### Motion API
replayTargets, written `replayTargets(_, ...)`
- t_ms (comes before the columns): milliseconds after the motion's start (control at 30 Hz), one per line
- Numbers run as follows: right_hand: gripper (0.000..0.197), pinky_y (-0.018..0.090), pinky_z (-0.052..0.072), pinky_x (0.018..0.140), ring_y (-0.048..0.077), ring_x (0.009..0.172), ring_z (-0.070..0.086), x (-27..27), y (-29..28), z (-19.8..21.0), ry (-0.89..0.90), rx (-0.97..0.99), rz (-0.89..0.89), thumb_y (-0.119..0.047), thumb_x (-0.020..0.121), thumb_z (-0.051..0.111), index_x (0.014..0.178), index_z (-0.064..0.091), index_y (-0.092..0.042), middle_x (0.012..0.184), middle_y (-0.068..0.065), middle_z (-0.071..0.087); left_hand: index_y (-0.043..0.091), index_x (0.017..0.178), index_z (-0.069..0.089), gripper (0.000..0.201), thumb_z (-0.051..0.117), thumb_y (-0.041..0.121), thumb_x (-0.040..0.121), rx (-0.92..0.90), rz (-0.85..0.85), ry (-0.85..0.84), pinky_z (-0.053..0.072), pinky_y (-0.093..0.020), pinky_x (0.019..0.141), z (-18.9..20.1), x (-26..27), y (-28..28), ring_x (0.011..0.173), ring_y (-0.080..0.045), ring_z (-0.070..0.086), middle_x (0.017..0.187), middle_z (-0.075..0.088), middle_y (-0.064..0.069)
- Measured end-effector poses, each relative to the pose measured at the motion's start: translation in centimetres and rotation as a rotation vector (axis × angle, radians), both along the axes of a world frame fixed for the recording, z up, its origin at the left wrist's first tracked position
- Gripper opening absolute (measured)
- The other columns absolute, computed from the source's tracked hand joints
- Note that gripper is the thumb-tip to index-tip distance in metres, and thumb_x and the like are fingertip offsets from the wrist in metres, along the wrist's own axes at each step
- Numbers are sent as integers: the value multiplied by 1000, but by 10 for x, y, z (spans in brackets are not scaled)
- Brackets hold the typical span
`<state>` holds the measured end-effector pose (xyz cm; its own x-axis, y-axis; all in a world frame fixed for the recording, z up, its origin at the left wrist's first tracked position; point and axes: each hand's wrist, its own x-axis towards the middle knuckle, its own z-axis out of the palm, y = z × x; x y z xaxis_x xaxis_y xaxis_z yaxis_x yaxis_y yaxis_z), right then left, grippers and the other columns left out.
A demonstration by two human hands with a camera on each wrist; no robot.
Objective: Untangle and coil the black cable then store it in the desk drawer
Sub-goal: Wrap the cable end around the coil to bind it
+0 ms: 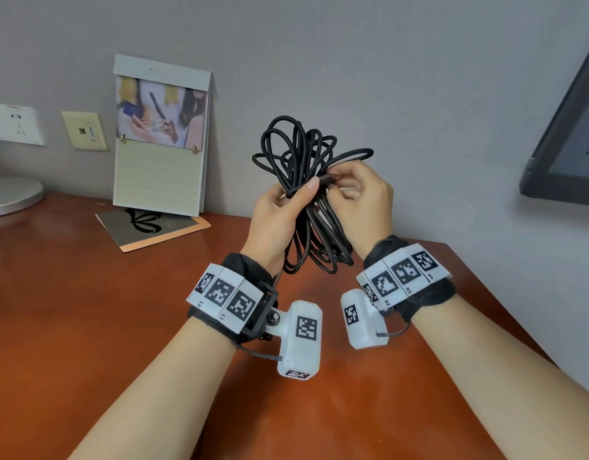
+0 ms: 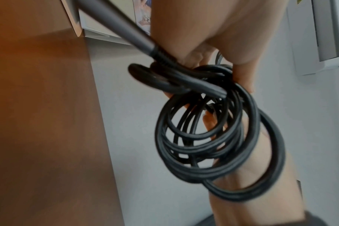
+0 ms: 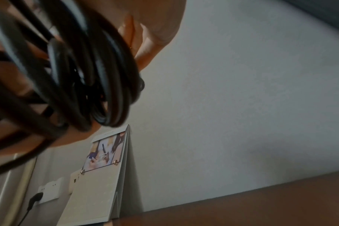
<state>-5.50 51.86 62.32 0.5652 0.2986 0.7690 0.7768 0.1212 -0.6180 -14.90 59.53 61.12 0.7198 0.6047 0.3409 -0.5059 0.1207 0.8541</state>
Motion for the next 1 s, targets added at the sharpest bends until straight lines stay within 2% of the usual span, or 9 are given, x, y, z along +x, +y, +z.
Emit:
replayTargets(133, 18, 12, 49, 65, 2, 71, 59, 0, -3, -2, -61, -1, -1, 4, 82, 59, 97, 62, -5, 81, -12, 58, 5, 108, 63, 27, 62, 25, 90, 7, -4, 2, 56, -27, 81, 1, 0, -1, 84, -17, 69, 89, 70, -6)
replayTargets(267, 11, 28, 55, 65, 17, 72, 63, 6, -6, -2, -222, -71, -80, -1, 80, 60, 88, 65, -4, 85, 4, 66, -3, 113, 61, 39, 59, 30, 91, -11, -9, 27, 56, -27, 76, 0, 0, 0, 83, -20, 69, 92, 70, -12)
replayTargets(367, 9, 38, 54, 60, 19, 67, 59, 12, -11, -2, -410, -201, -164, -7, 78, 58, 84, 65, -7, 82, 3, 64, -4, 113, 60, 42, 60, 32, 91, -5, -6, 48, 56, -32, 79, -3, 1, 0, 85, -25, 69, 95, 69, -16)
replayTargets(500, 8, 33, 49, 55, 12, 61, 49, 13, -15, 1, -519, -258, -225, -8, 77, 58, 80, 65, -7, 76, 2, 62, -1, 108, 62, 38, 59, 33, 91, 28, -9, 72, 56, -31, 78, -1, 0, -2, 83, -21, 68, 90, 69, -10)
replayTargets(600, 11, 39, 51, 58, 16, 62, 53, 14, -18, 2, -492, -260, -156, -7, 77, 56, 81, 66, -6, 76, 3, 64, 10, 98, 62, 27, 58, 35, 91, 77, 8, 104, 55, -32, 85, 1, 0, -4, 85, -18, 68, 88, 70, -5)
replayTargets(667, 15, 42, 52, 59, 22, 64, 57, 15, -20, 3, -495, -297, -117, -8, 77, 55, 83, 68, -5, 78, 6, 65, 12, 98, 63, 31, 56, 41, 91, 122, 40, 141, 53, -36, 91, 1, -1, -1, 91, -21, 68, 96, 70, -11)
replayTargets(767, 16, 44, 52, 63, 22, 70, 58, 18, -25, 5, -488, -372, -47, -9, 78, 55, 86, 68, -7, 78, 5, 65, 6, 105, 65, 44, 51, 46, 92, 161, 13, 181, 50, -42, 97, 1, -4, 2, 98, -27, 67, 109, 67, -22)
replayTargets(900, 15, 33, 55, 69, 15, 75, 61, 22, -29, 9, -264, -373, 99, 0, 82, 59, 93, 68, -6, 83, -6, 59, 3, 108, 66, 51, 48, 48, 93, 191, -33, 205, 47, -43, 97, 2, -6, 1, 89, -22, 64, 103, 66, -21)
replayTargets(1000, 18, 22, 54, 72, 5, 69, 62, 21, -29, 6, -88, -277, 200, 5, 84, 59, 95, 66, -8, 86, -1, 58, 5, 105, 66, 45, 46, 44, 95, 183, -57, 209, 49, -38, 92, 4, -7, -1, 85, -19, 62, 96, 64, -14)
